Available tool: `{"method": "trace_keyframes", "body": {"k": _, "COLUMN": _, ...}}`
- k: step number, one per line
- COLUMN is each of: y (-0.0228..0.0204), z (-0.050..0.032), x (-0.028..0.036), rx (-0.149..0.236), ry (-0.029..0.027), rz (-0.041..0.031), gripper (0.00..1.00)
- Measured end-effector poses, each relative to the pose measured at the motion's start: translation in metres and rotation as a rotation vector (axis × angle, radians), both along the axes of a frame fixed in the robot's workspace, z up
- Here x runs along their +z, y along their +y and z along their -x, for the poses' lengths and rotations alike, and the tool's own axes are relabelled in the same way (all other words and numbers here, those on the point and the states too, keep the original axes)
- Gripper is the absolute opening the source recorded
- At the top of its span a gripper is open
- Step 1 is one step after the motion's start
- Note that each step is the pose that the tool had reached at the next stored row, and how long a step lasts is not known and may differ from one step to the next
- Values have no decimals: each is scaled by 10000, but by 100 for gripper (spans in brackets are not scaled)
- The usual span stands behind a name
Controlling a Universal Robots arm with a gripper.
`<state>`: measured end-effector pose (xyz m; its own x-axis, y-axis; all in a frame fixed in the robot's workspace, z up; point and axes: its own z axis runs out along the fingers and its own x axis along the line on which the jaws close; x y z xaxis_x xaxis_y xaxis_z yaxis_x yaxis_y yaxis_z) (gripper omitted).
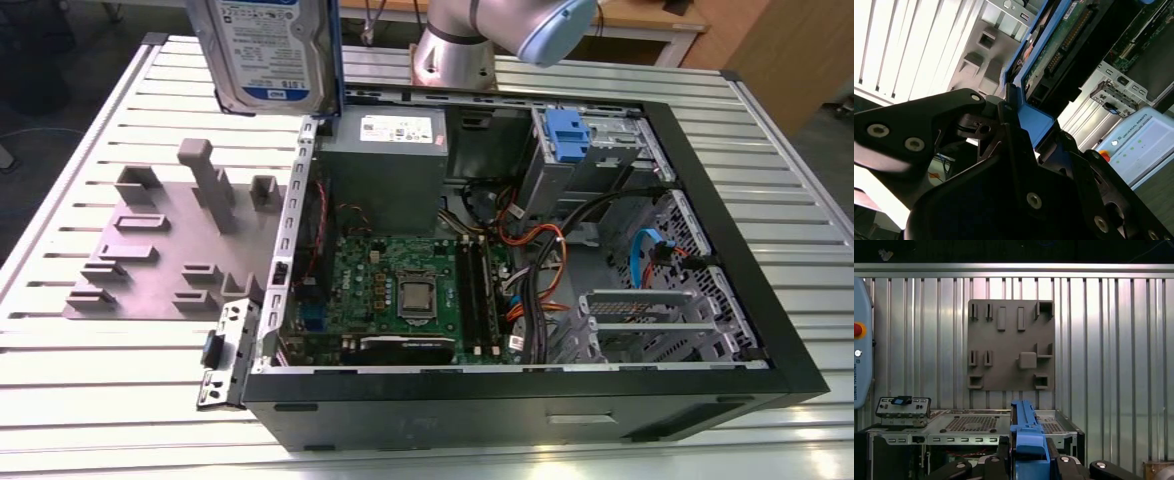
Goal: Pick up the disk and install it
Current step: 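Pick up the disk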
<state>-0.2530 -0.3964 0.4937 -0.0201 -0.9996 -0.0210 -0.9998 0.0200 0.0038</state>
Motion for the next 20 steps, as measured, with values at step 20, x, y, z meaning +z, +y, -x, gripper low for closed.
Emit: {"method": "trace_keyframes", "body": {"k": 20, "y": -49, "z": -46, "x": 0, "rx": 0, "ry": 1, "rz": 1, "gripper": 36}}
